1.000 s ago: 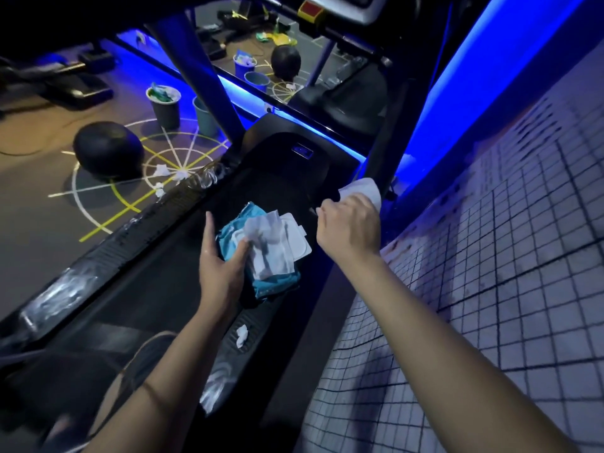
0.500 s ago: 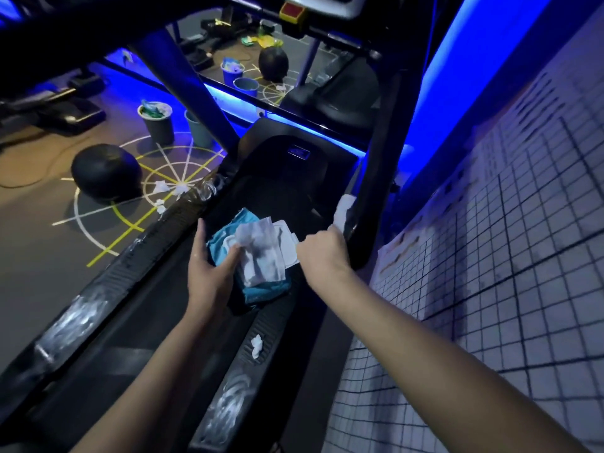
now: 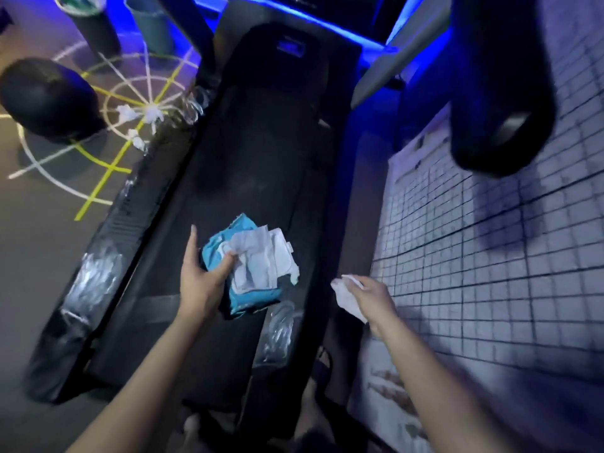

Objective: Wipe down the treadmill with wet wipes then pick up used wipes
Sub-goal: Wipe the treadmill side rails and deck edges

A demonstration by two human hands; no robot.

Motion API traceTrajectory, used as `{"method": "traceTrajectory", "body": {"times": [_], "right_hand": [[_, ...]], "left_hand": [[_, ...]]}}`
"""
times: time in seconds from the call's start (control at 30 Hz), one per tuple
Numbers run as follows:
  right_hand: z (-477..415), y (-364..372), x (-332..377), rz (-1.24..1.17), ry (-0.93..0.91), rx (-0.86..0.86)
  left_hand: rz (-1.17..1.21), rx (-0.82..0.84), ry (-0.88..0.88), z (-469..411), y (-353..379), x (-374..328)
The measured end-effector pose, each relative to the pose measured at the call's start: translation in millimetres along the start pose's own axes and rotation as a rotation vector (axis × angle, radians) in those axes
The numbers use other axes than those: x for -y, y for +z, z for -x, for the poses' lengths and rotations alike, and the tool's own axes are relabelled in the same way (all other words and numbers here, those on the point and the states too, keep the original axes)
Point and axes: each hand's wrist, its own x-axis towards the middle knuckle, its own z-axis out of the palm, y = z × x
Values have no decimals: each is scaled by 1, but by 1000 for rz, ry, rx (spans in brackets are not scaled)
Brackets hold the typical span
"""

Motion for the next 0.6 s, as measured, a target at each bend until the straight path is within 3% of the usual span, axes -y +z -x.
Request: {"method": "traceTrajectory", "body": {"times": [0.13,0.3,0.43,0.53,0.6], "right_hand": [[-45,78,-66,-102,133,73],[-135,157,-148,-63,193,-5],[-211,186,-177,-69,55,-158],[-260,195,-178,-38,-174,-349],[-288,200,-182,29,-305,-391]], "left_hand": [[-49,3,-141,-36,-31,91],[-96,-43,-344,-65,-44,216],[-116,-100,-475,-81,-36,301],[-84,-135,-547,-95,-22,347],[-58,-120,-569,-107,-16,372]]}}
